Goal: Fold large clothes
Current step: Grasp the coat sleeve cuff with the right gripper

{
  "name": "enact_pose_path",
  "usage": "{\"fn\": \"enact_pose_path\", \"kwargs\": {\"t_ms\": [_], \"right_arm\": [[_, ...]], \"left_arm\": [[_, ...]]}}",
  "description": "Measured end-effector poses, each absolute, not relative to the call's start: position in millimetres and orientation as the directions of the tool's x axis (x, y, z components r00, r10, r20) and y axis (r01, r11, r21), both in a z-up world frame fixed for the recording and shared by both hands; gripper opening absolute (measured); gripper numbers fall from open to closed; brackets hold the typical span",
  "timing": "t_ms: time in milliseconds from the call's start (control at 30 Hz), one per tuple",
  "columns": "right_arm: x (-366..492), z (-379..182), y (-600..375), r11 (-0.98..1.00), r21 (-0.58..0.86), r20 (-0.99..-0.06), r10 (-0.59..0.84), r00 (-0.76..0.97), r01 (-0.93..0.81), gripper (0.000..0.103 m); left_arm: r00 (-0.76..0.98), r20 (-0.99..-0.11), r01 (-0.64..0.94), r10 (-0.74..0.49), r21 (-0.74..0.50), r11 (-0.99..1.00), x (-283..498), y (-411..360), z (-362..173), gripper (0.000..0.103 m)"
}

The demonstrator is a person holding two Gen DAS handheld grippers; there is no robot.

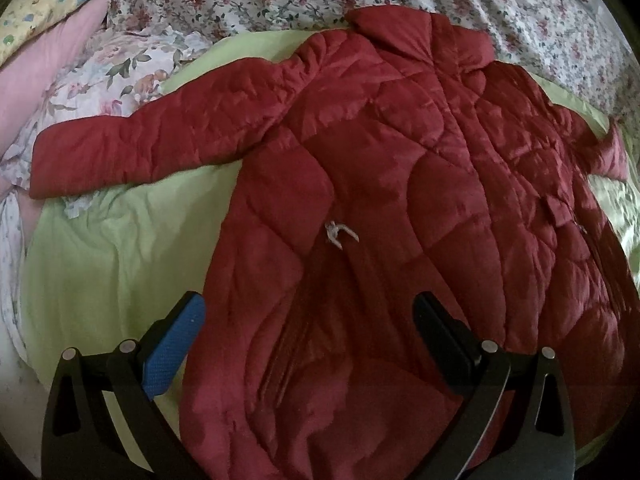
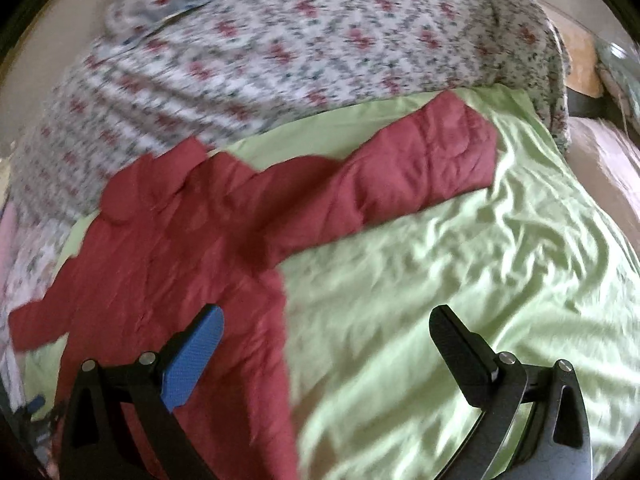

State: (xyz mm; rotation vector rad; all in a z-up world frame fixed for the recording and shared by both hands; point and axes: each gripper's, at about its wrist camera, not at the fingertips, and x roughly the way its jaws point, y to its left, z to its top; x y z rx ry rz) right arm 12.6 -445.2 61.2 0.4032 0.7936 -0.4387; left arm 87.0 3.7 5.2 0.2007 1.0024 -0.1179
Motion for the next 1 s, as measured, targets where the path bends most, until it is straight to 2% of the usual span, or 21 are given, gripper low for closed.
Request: {"fn": "enact_pose_path", "kwargs": {"t_ms": [267, 467, 700, 733, 767, 800, 867, 967, 1000], "right_arm": [[60, 52, -534, 0.718, 0.231, -0.754, -0.294, 0.587, 0.656, 0.102], [102, 60, -576, 0.652, 0.193, -0.734, -0.399, 0.549, 0.733, 0.101], [137, 28, -609, 0.58, 0.169, -0.788, -0.406, 0.463, 0.797, 0.098], [138, 23, -611, 0.576, 0.17, -0.797, -0.396, 0.456, 0.799, 0.09], [140, 17, -613, 0.577, 0.17, -0.805, -0.386, 0.45, 0.799, 0.076], [141, 12, -613, 0.583, 0.169, -0.811, -0.376, 0.449, 0.795, 0.067], [142, 8, -611, 0.605, 0.177, -0.814, -0.353, 0.461, 0.776, 0.032], [135, 17, -598, 0.626, 0.178, -0.795, -0.363, 0.486, 0.759, 0.015], [133, 21, -595, 0.634, 0.184, -0.787, -0.363, 0.499, 0.751, 0.013]], "left_arm": [[0.51, -0.86, 0.189, -0.022, 0.086, 0.978, 105, -8, -1, 0.103], [0.455, -0.889, 0.215, -0.047, 0.058, 0.975, 112, -23, -19, 0.103], [0.443, -0.894, 0.243, -0.059, 0.056, 0.968, 114, -34, -28, 0.103], [0.438, -0.897, 0.244, -0.061, 0.053, 0.968, 114, -35, -29, 0.103], [0.432, -0.899, 0.246, -0.064, 0.05, 0.968, 115, -36, -30, 0.103], [0.431, -0.9, 0.247, -0.063, 0.05, 0.968, 115, -36, -31, 0.103], [0.436, -0.898, 0.251, -0.061, 0.056, 0.966, 113, -36, -30, 0.103], [0.45, -0.891, 0.251, -0.058, 0.064, 0.966, 110, -33, -26, 0.103], [0.452, -0.89, 0.25, -0.06, 0.062, 0.966, 110, -32, -25, 0.103]]}}
